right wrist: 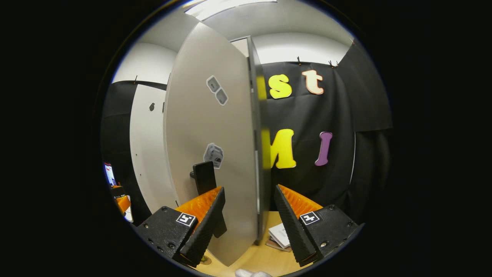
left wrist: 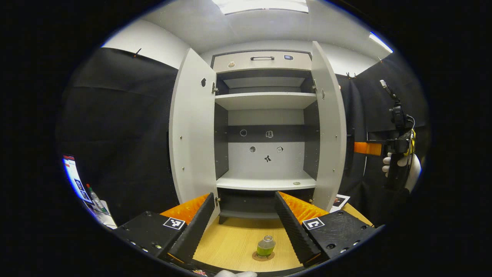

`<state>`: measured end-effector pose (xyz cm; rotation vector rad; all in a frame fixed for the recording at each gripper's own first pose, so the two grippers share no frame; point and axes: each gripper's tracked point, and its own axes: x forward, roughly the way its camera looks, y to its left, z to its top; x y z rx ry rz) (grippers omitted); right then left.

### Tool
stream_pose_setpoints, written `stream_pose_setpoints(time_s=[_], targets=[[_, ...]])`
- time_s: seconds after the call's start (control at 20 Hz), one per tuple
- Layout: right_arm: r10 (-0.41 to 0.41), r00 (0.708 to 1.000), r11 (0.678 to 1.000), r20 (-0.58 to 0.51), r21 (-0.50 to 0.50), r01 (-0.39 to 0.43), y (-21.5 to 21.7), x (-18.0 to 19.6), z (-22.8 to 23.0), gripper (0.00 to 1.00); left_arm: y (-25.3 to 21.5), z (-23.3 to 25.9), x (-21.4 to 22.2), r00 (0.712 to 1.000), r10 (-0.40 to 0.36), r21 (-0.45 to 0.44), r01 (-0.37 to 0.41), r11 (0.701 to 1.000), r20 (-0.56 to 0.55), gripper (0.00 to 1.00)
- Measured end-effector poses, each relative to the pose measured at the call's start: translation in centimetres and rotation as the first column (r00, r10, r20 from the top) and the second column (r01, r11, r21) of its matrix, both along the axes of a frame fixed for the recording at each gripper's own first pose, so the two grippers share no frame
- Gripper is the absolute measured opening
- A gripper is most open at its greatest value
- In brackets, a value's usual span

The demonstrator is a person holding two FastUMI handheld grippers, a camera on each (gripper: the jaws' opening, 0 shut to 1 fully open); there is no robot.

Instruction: Grasp the bottle in the cabinet with the left hand and place it on the coaster, then close the right door with the right hand and the left door with the left hand.

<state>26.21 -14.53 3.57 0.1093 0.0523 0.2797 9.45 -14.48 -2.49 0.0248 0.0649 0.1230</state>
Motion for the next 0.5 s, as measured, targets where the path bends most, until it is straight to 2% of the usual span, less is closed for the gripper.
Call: stream_pose_setpoints(time_s=[0.2,0.4,0.5], targets=[[0.051,0.998,0.998,0.028,-0.044,-0.050,4.6,0.9,-0.1,0.81,0.7,0.1,-0.6,0.999,0.039,0.000,-0.039,0.999,-0.008,0.95],[0.201,0.980,0.979,-0.001,-0.024,-0.201,10.8,1.5,-1.2,0.81,2.6,0.5,-1.9,0.996,0.090,0.027,-0.090,0.996,-0.001,0.95],[0.202,0.979,0.979,0.028,-0.034,-0.201,11.1,1.4,-0.7,0.81,3.7,0.5,-2.2,0.995,0.104,0.033,-0.104,0.994,-0.007,0.95]])
